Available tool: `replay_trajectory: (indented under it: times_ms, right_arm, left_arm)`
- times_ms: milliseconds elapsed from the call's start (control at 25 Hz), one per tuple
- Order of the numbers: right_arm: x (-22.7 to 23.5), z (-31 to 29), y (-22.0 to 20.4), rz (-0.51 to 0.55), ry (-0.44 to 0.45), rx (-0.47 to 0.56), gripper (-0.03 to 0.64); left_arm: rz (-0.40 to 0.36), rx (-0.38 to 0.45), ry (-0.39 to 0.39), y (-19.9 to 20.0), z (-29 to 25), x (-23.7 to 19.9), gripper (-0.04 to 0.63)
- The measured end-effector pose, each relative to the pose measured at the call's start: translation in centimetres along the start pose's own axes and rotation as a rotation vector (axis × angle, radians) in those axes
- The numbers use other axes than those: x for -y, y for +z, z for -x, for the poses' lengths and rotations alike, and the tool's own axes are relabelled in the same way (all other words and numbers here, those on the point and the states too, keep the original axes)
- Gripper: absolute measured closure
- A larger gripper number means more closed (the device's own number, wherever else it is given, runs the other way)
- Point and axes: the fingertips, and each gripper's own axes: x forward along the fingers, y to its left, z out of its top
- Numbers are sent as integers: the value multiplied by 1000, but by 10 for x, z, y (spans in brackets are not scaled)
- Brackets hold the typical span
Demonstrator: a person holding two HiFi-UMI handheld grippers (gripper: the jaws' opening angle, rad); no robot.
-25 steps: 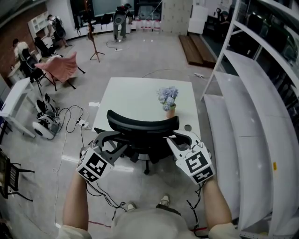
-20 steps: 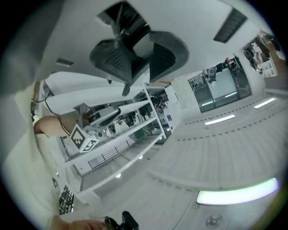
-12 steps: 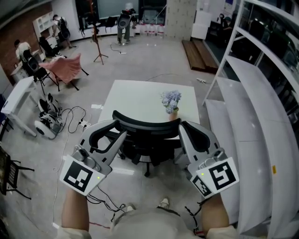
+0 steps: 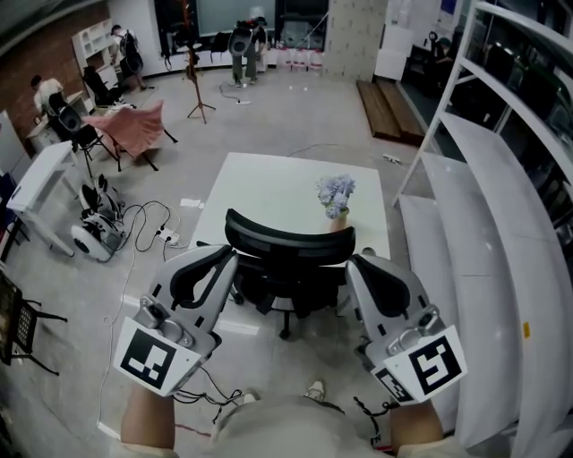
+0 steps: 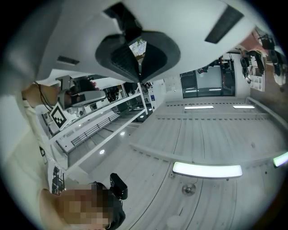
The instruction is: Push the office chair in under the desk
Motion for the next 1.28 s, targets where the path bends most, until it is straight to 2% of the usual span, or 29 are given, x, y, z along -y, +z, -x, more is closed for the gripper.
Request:
replay_trajectory:
  times_ms: [200, 400, 560, 680, 920, 1280]
  right_arm:
    - [-9, 4, -19, -27, -3, -39, 611]
    - [-15, 6, -56, -69, 4, -117, 611]
    - [-24, 5, -78, -102, 27, -149, 611]
    - [-31, 3, -87, -130, 46, -160, 611]
    - [-39, 6, -102, -118, 54, -206, 611]
    - [-38, 5, -107, -71, 50, -225, 611]
  left_arm:
    - [6, -59, 38, -22, 14, 9, 578]
    - [46, -120, 64, -48, 26, 12, 588]
    - [94, -117, 55, -64, 32, 20, 588]
    - [96, -138, 53, -79, 36, 28, 588]
    - [120, -200, 82, -100, 42, 27, 588]
    - [80, -161, 88, -94, 42, 24, 588]
